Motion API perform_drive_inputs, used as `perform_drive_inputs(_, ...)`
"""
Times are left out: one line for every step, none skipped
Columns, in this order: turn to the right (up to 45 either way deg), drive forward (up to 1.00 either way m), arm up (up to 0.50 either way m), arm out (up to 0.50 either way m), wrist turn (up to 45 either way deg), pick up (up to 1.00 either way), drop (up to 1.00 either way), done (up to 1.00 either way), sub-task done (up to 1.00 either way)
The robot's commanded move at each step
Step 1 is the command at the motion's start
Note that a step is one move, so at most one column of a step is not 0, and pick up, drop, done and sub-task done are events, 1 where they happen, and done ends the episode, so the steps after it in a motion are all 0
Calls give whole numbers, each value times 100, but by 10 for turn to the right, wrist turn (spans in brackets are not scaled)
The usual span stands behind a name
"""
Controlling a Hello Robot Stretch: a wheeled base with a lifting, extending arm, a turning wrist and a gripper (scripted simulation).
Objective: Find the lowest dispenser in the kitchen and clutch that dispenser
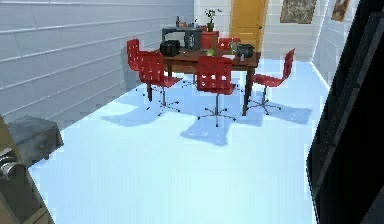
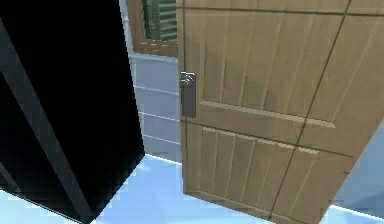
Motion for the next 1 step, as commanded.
perform_drive_inputs(0,5,0,0,0,0,0,0,0)
